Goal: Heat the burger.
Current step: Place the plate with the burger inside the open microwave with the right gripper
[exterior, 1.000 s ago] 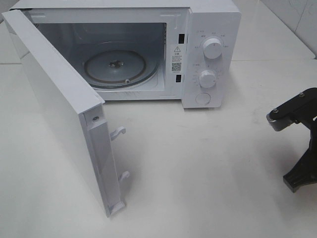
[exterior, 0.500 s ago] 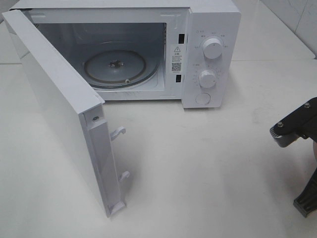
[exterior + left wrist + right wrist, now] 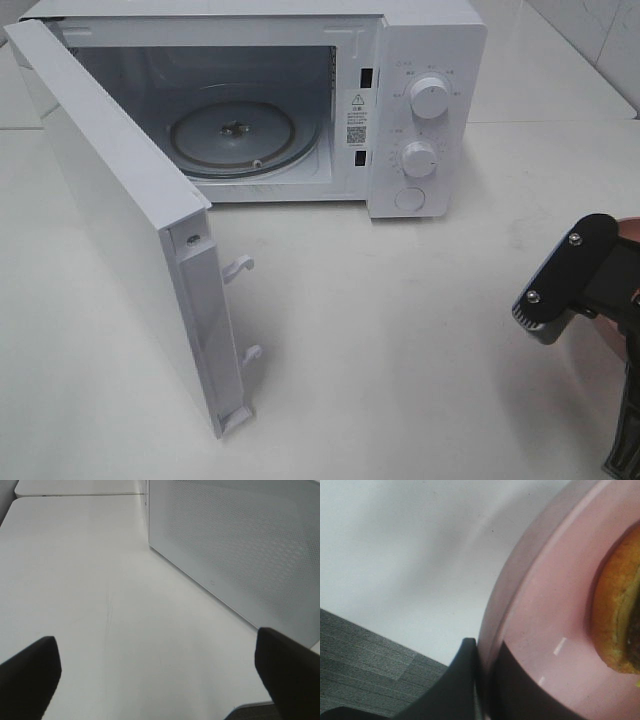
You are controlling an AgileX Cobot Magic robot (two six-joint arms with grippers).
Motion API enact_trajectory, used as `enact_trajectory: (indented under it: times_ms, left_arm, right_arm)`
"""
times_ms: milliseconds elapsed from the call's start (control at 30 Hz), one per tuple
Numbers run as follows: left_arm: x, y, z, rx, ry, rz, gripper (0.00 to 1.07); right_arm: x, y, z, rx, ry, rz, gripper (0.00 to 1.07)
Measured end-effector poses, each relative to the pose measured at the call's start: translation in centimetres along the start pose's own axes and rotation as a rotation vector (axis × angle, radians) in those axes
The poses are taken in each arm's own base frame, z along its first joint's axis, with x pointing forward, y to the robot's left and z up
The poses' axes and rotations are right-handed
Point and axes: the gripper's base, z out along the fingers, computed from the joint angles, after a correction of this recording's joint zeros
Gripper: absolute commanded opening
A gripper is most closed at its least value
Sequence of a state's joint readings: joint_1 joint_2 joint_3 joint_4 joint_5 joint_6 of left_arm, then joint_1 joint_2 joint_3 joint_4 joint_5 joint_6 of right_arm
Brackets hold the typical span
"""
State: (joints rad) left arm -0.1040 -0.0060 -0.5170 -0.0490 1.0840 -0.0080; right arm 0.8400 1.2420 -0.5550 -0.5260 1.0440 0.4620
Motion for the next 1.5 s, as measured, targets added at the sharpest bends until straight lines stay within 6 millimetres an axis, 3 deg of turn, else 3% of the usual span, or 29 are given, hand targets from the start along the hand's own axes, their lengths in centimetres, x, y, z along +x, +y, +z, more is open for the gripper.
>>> enact_trajectory:
  times_ms: [1500]
  left_arm:
    - [0.0,0.0,0.0,0.0,0.0,0.0,0.98]
  right_arm:
    - [-2.4,0.0,-0.5,0.102,-0.266,-0.446,0.01]
